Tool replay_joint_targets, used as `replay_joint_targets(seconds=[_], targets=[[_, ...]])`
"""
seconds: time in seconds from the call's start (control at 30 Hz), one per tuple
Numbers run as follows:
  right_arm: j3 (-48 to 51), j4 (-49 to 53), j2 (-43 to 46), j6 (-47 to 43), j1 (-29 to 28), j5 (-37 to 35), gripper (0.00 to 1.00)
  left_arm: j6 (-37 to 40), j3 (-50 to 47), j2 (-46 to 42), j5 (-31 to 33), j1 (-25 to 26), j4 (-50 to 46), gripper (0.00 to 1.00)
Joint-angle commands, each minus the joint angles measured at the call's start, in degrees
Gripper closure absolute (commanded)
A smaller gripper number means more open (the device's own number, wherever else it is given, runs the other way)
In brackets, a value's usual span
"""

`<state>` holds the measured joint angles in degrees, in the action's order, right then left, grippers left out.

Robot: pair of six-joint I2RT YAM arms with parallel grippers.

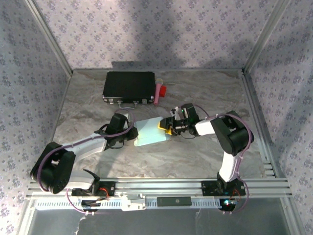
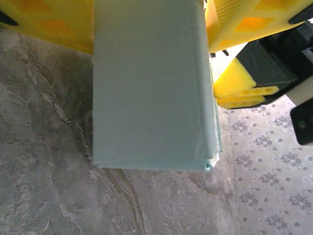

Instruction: Fold the paper box

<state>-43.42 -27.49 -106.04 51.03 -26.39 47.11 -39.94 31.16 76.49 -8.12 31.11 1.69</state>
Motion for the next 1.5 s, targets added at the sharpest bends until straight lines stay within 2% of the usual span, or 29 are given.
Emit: replay_joint_targets(seconds=[0.0,0.07,0.13,0.23,0.43,0.6,0.8,0.97,1.17,1.23,1.37,1.47], targets=[[0.5,-5.2,-0.7,4.9,-0.4,1.3,0.48,1.2,-1.1,-0.9,1.3,-0.4,-2.9,0.81],[0.9,-7.1,-0.8,6.9,-0.4,1.2,0.51,1.2,-1.0,-2.1,1.3,-0.5,-3.1,0.77],[1.0,-8.4,-1.0,8.7,-0.4,1.3,0.52,1.5,-1.3,-4.3,1.4,-0.5,-2.5,0.66],[1.1,-9.9,-1.3,11.9,-0.4,1.7,0.59,1.1,-2.5,-10.2,2.6,-1.2,-1.6,0.51],[1.6,-14.8,-1.6,20.7,0.2,2.3,0.63,-4.4,-2.6,-18.7,-2.5,-7.5,-1.9,0.31],[-0.1,-12.3,1.3,26.6,0.5,3.4,0.62,-17.7,-2.5,-15.7,-14.6,-16.3,2.4,0.28],[-2.4,-4.5,4.4,30.9,1.8,5.8,0.61,-29.5,0.8,-5.9,-24.4,-17.1,11.8,0.20],[-5.0,3.4,5.0,32.0,2.5,8.4,0.61,-38.7,0.8,0.2,-26.3,-16.3,18.7,0.18],[-5.6,4.6,4.3,34.5,2.7,9.2,0.63,-46.8,0.4,6.2,-26.1,-13.8,28.2,0.17],[-5.4,4.4,4.1,35.2,2.7,9.3,0.63,-47.9,0.8,7.9,-25.8,-12.7,28.7,0.18],[-5.3,4.7,3.9,35.4,2.7,9.2,0.63,-52.1,-1.1,10.1,-24.7,-12.0,34.9,0.22],[-5.1,4.3,3.6,35.8,2.6,9.1,0.62,-53.6,-1.7,10.0,-23.3,-11.5,35.1,0.27]])
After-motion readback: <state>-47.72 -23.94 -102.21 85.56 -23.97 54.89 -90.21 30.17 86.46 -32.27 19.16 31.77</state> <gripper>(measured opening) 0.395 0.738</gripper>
